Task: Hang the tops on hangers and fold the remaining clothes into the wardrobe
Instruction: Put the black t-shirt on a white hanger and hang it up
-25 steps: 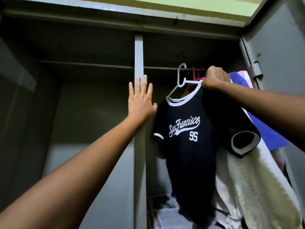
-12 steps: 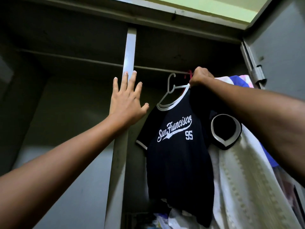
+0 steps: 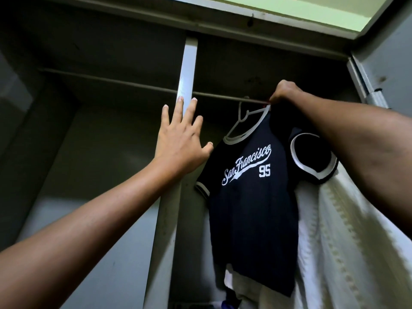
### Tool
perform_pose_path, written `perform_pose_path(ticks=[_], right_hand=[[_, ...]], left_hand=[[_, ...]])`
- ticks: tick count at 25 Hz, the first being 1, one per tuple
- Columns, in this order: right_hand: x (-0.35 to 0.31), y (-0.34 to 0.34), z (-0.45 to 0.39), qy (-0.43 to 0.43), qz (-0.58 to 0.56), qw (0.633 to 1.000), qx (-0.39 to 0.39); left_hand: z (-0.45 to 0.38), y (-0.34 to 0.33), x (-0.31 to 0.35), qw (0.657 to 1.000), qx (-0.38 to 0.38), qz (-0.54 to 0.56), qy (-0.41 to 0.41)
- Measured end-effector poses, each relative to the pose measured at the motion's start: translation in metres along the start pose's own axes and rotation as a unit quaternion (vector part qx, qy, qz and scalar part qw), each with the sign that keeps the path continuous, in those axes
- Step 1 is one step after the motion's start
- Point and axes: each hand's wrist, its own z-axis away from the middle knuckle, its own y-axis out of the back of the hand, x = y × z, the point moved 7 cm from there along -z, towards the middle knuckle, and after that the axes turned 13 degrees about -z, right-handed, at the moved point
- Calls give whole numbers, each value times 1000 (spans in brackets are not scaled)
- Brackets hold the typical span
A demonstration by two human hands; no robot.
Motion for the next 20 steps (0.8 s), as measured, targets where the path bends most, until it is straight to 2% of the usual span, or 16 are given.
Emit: perform_pose_path(ticks=[20], right_hand=[[34, 39, 26, -53, 3, 996, 77]], left_hand=[[0, 1, -3, 1000, -17, 8, 3]])
